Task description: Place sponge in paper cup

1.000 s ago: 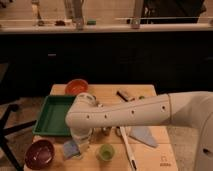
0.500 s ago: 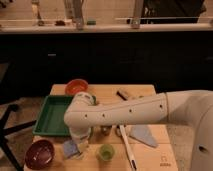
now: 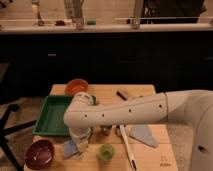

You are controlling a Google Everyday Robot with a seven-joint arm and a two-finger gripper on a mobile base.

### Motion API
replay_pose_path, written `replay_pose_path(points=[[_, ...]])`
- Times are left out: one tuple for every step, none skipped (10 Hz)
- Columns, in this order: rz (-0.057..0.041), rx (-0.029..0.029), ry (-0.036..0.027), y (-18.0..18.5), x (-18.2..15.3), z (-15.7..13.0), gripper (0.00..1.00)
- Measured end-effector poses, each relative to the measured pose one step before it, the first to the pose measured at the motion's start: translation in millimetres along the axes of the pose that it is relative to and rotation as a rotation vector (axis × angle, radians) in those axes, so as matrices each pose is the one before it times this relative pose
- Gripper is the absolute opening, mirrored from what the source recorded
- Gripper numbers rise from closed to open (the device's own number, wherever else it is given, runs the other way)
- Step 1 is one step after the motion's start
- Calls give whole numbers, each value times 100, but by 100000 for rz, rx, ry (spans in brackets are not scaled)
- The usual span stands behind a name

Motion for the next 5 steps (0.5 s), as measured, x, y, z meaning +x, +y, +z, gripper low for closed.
replay_pose_path(points=[[-22,-5,-7,1,-9,2,5],[10,-4,-3,1,3,2,7],[31,-124,-123,23,-8,66,10],[-12,1,12,-2,-1,-1,11],[-11,-8,-11,-1,-11,-1,16]])
